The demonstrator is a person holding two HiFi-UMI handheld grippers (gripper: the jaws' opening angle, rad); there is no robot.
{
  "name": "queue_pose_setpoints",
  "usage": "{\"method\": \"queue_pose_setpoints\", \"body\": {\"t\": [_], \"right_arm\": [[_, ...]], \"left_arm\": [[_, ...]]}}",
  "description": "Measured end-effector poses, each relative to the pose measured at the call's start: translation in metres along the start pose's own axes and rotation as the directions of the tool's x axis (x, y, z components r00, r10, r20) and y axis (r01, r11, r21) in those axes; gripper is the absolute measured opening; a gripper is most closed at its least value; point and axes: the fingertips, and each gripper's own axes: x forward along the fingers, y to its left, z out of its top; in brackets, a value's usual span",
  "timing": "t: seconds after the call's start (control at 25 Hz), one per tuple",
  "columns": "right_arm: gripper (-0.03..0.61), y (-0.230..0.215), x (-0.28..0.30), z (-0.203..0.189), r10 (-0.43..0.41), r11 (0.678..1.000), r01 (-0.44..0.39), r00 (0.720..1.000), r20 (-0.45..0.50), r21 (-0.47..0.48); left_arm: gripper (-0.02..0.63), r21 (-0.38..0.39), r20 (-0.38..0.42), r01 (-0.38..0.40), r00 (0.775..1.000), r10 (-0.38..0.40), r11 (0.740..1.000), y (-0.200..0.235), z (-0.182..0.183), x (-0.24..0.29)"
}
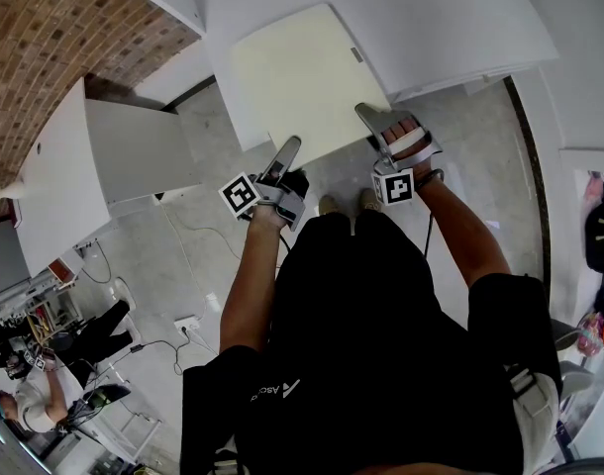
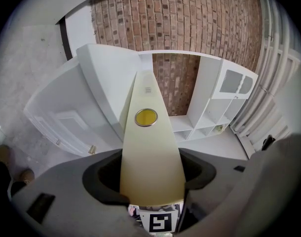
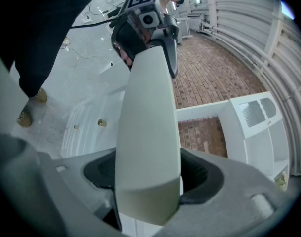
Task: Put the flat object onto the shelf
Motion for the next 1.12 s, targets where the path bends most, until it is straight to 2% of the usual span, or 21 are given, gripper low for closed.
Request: {"method": "queue_pose_setpoints", "body": {"t": [0.28,0.48,0.64,1.12], "right_arm": [[0.324,-0.008,-0.008,-0.008,-0.021,1.000,0.022,0.999,-0.028,0.010],[0.322,-0.037,-0.015,-0.015,-0.072,0.997,0.072,0.997,-0.042,0.007],[0.322,-0.056,-0.024,-0.027,-0.096,0.995,0.096,0.992,-0.080,0.004],[0.321,-0.157,-0.080,-0.052,-0.197,0.980,0.198,0.971,-0.135,-0.003]], "left_arm": [[0.284,0.008,-0.013,0.008,1.000,-0.008,1.000,-0.012,-0.005,0.008],[0.284,0.027,-0.034,0.023,0.999,-0.022,0.999,-0.032,-0.006,0.019],[0.284,0.043,-0.059,0.046,0.997,-0.044,0.998,-0.061,-0.010,0.031],[0.284,0.108,-0.122,0.103,0.989,-0.090,0.989,-0.176,-0.034,0.054]]}}
